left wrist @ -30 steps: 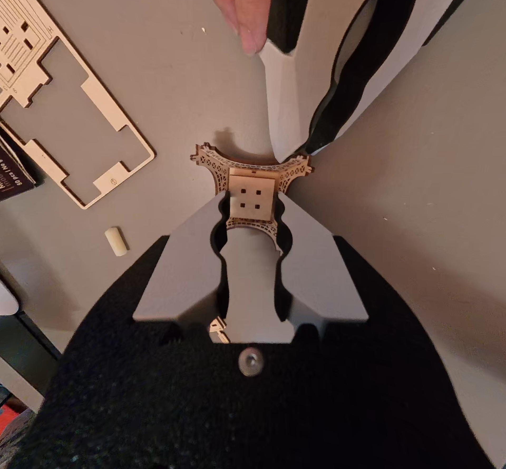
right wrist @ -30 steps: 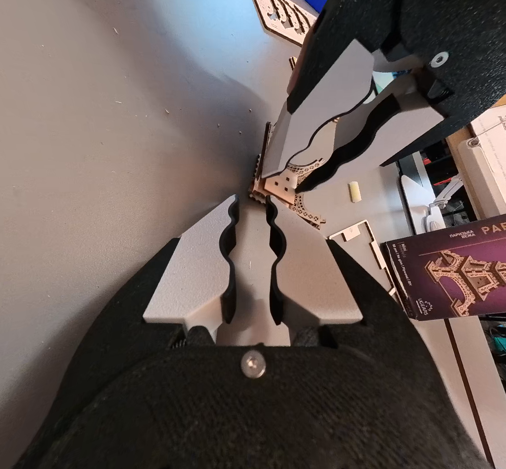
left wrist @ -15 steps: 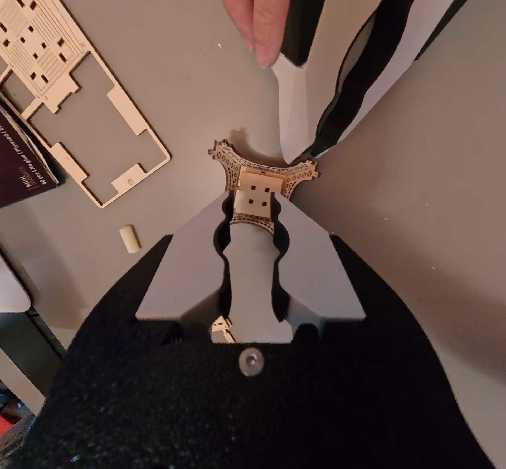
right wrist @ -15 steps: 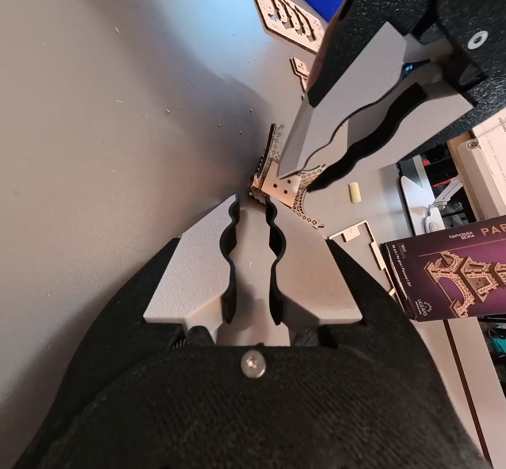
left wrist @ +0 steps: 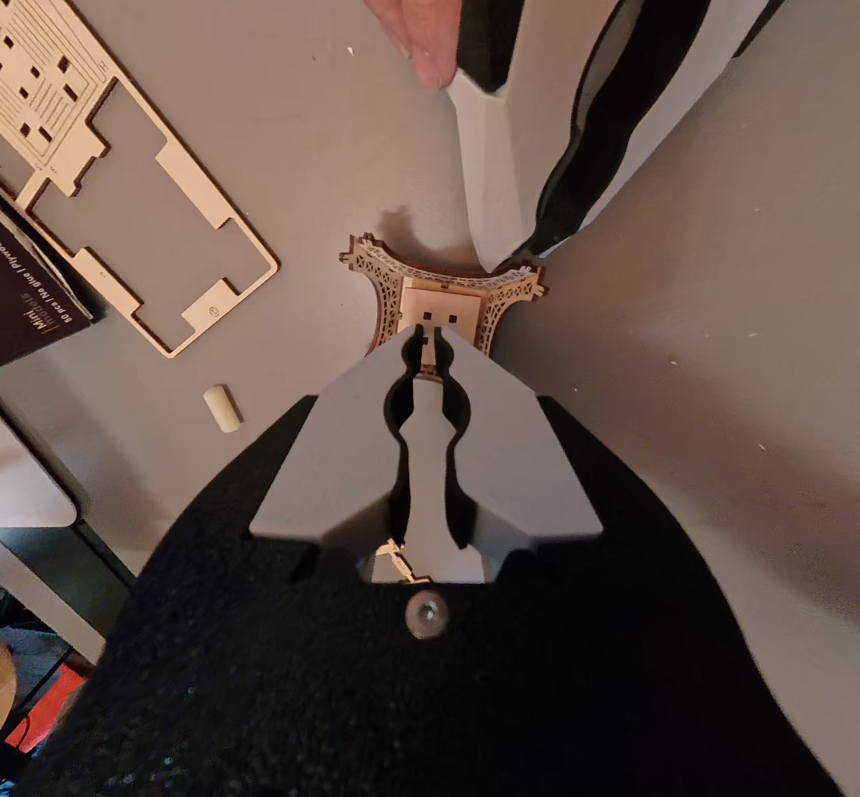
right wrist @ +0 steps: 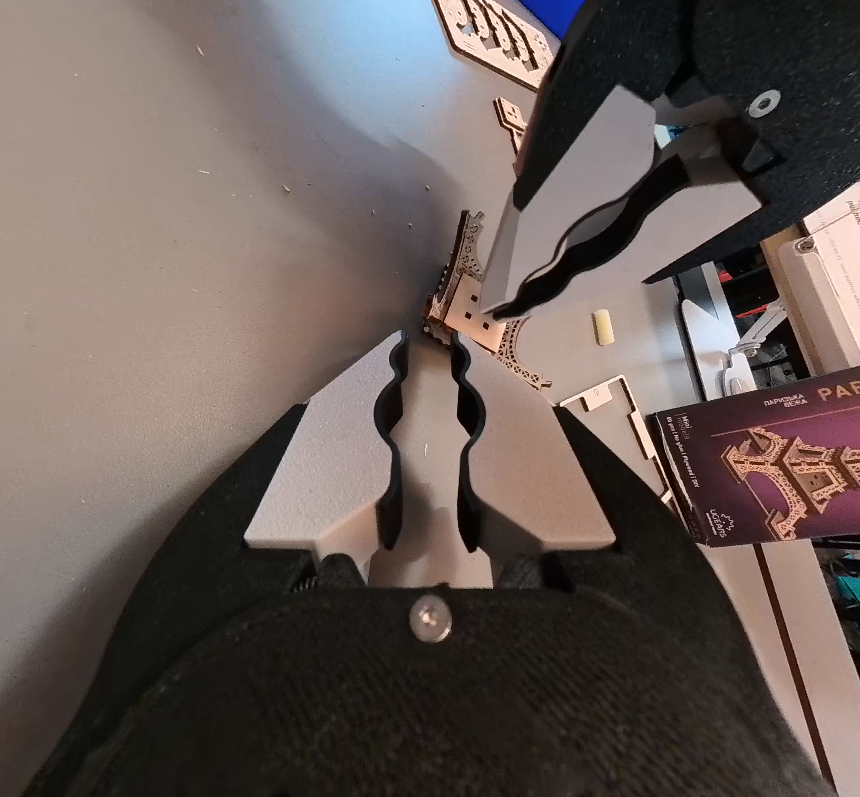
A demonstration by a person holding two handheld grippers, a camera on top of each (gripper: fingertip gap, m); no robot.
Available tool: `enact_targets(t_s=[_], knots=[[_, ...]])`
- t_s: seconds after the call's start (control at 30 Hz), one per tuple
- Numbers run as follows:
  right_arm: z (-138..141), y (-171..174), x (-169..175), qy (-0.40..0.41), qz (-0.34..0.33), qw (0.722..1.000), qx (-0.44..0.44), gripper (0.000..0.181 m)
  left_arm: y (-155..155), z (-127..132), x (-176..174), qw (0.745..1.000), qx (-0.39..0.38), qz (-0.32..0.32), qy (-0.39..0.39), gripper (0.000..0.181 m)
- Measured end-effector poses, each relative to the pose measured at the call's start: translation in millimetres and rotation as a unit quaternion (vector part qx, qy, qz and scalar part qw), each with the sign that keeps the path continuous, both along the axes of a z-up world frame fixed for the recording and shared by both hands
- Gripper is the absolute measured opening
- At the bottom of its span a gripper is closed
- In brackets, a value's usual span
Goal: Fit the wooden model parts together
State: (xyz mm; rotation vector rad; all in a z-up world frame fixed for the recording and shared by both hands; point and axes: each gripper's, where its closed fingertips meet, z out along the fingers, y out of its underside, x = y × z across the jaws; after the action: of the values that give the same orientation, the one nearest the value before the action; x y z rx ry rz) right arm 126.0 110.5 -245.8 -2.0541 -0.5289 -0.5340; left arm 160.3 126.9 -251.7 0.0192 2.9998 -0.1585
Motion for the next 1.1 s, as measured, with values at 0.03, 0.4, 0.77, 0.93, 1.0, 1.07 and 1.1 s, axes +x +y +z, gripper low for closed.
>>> enact_targets(t_s=[0.03,0.4,0.77,0.93,1.0,1.07,1.1], knots=[[0.0,-0.1,0.0,0.000,0.000,1.000,0.000,0.015,-0.5,-0.7,-1.0,1.000,0.000,-0.002,0.003,0.002],[-0.2,-2.3,1.0,-0.001,0.000,1.000,0.000,0.015,-2.1,-1.8,-1.8,1.000,0.007,-0.011,0.005,0.000],[-0.3,-4.4,1.7,-0.003,0.000,1.000,0.000,0.014,-2.1,-1.8,-1.0,0.999,-0.009,-0.012,0.043,0.000],[-0.3,-5.0,2.2,-0.003,0.000,1.000,-0.001,0.014,-1.8,-2.0,-1.1,0.999,0.003,-0.014,0.053,0.000],[-0.2,-5.2,2.5,-0.005,0.000,1.000,0.000,0.013,-1.7,-2.0,-1.1,0.998,0.007,-0.014,0.054,0.000],[-0.2,-5.4,2.5,-0.006,0.001,1.000,0.000,0.013,-1.6,-2.1,-1.1,0.998,0.004,-0.010,0.060,0.000],[-0.3,-5.4,2.5,-0.006,0.001,1.000,0.000,0.013,-1.5,-2.2,-1.0,0.998,0.001,-0.006,0.064,0.000]])
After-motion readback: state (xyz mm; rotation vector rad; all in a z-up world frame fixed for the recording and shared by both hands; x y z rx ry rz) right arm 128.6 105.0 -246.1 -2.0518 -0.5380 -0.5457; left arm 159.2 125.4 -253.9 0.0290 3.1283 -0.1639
